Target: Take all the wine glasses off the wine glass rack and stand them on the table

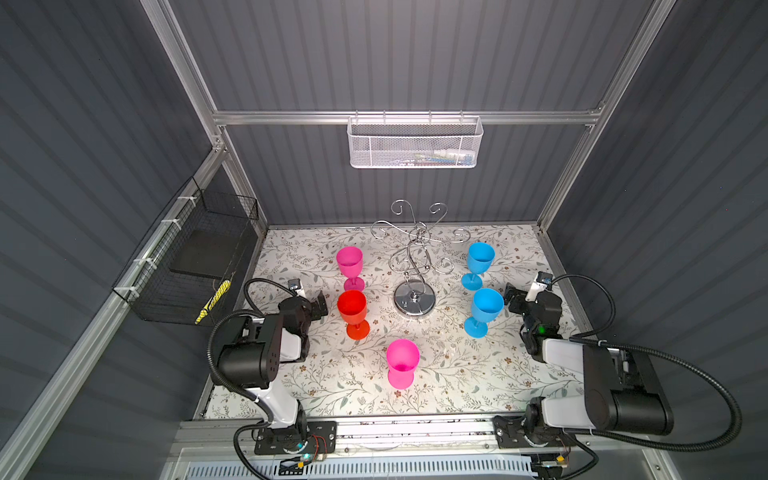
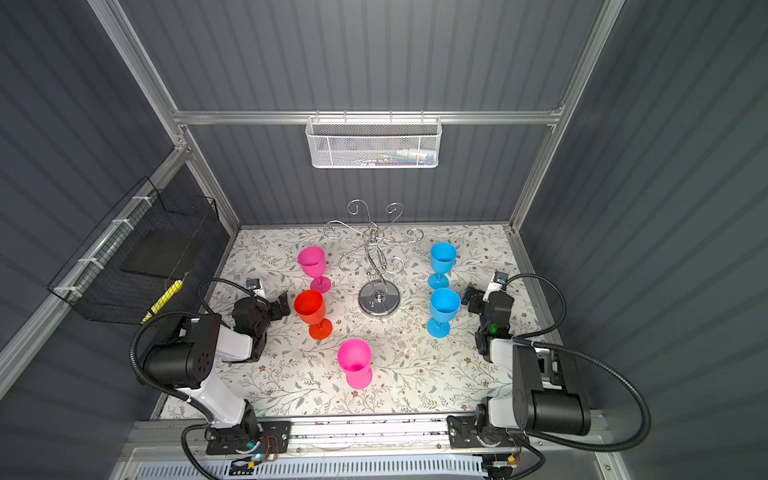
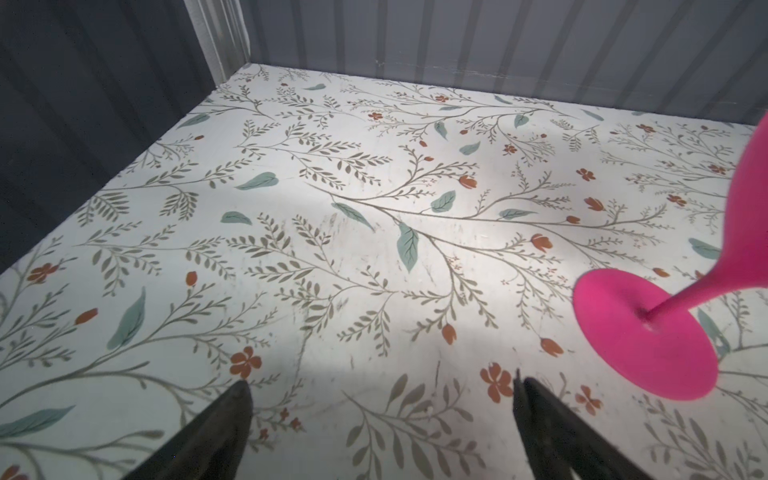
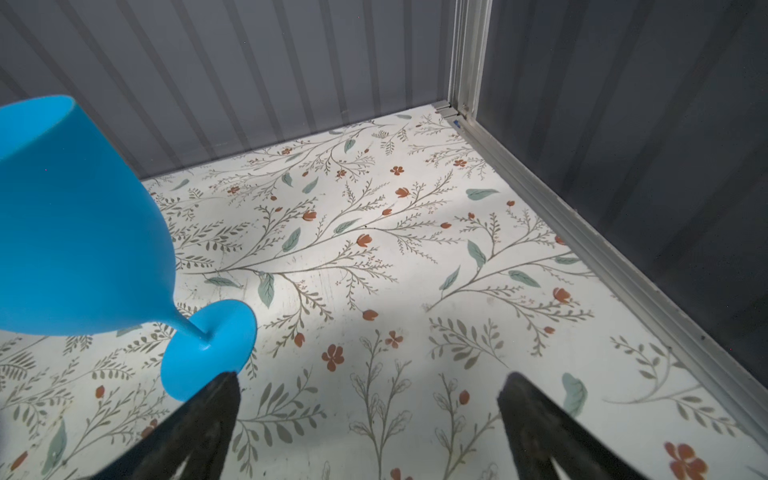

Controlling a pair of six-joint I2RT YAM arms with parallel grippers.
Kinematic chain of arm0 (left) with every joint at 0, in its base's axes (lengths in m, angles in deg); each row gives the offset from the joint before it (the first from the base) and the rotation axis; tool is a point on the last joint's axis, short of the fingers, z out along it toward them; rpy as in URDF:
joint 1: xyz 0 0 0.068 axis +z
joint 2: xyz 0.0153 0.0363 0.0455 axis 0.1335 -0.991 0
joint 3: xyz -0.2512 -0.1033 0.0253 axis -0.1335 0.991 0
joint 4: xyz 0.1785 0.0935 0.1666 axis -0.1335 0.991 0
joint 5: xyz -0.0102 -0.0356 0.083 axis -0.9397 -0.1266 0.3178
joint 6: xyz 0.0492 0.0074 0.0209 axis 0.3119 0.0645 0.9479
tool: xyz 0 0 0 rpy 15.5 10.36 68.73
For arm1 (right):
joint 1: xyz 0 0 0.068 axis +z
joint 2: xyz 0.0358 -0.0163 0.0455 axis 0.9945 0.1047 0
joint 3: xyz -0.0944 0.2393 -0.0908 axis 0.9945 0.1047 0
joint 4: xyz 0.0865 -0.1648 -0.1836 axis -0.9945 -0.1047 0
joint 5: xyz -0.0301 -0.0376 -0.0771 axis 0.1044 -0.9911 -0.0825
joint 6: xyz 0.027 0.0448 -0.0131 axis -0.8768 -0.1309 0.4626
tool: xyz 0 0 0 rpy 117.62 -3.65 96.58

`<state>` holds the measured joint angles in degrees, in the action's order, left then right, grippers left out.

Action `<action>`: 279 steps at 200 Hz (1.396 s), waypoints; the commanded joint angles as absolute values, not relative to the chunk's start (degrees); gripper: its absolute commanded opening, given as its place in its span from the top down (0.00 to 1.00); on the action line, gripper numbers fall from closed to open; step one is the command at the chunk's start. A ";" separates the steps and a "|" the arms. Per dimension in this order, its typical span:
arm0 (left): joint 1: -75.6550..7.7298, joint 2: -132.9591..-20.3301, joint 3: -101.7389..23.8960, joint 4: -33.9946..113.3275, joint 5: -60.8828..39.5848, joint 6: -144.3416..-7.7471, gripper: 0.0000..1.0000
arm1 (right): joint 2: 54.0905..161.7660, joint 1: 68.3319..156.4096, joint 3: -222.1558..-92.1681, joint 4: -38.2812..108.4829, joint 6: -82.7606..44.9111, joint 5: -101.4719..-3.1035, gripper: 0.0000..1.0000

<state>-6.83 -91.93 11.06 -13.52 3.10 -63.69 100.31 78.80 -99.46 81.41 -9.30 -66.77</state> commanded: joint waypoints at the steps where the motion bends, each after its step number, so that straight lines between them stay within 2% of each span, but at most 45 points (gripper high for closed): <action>1: -7.58 -92.71 7.71 -11.63 2.34 -61.28 0.00 | 101.07 79.16 -100.73 84.62 -7.59 -66.38 0.01; 58: -9.18 -92.76 6.49 -9.06 5.12 -60.23 0.00 | 103.43 79.50 -98.22 91.52 -6.42 -64.46 0.01; 279: -9.70 -92.84 5.84 -7.90 4.03 -59.07 0.00 | 103.27 79.56 -98.27 91.12 -6.43 -64.29 0.01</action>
